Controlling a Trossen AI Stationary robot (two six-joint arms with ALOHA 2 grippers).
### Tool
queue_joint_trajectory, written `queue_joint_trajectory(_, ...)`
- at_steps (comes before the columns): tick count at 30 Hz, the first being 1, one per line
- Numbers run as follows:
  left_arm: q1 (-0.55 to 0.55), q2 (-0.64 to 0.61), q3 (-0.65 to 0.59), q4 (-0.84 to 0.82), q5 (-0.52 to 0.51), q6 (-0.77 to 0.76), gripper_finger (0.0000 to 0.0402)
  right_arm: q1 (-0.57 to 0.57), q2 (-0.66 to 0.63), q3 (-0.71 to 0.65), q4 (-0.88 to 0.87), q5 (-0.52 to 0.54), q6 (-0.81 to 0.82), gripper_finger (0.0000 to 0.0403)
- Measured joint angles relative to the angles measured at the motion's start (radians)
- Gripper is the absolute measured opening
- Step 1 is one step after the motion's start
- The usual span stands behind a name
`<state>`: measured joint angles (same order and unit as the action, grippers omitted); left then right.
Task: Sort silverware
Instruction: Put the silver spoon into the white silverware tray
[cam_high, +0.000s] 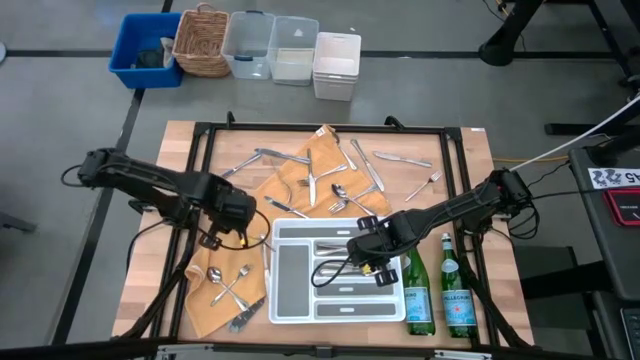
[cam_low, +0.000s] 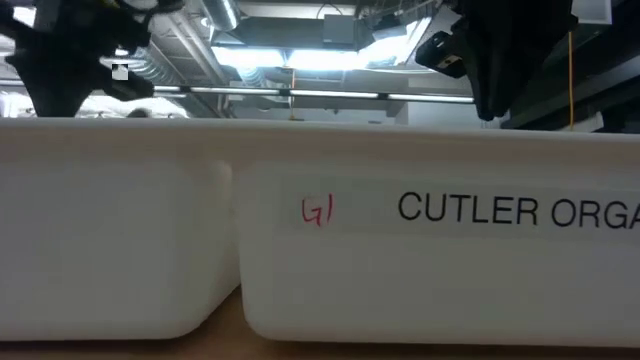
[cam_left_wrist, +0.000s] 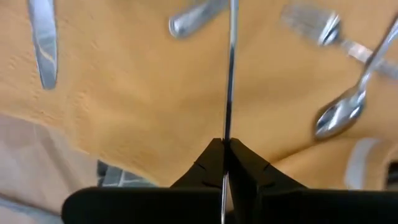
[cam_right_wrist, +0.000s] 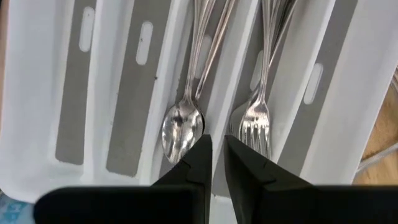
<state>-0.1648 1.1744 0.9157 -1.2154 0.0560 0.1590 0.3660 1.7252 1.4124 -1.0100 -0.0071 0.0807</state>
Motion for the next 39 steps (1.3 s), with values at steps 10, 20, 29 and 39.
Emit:
queue_joint_trajectory(10, -0.003, 0.009, 0.000, 0.532, 0.057, -0.311, 0.0000, 0.000, -0.015, 0.000, -0.144, 0.019, 0.000, 0.0044)
queue_joint_trajectory(20, -0.027, 0.289, 0.000, 1.098, 0.061, -0.461, 0.0000, 0.000, -0.165, 0.035, -0.318, 0.248, 0.044, 0.0044)
queue_joint_trajectory(29, -0.036, 0.529, 0.000, 1.591, 0.079, -0.575, 0.0000, -0.055, -0.291, 0.036, -0.339, 0.337, 0.050, 0.0044)
queue_joint_trajectory(39, -0.075, 0.675, -0.001, 1.616, 0.079, -0.551, 0.0000, -0.185, -0.331, 0.036, -0.352, 0.336, -0.036, 0.0044)
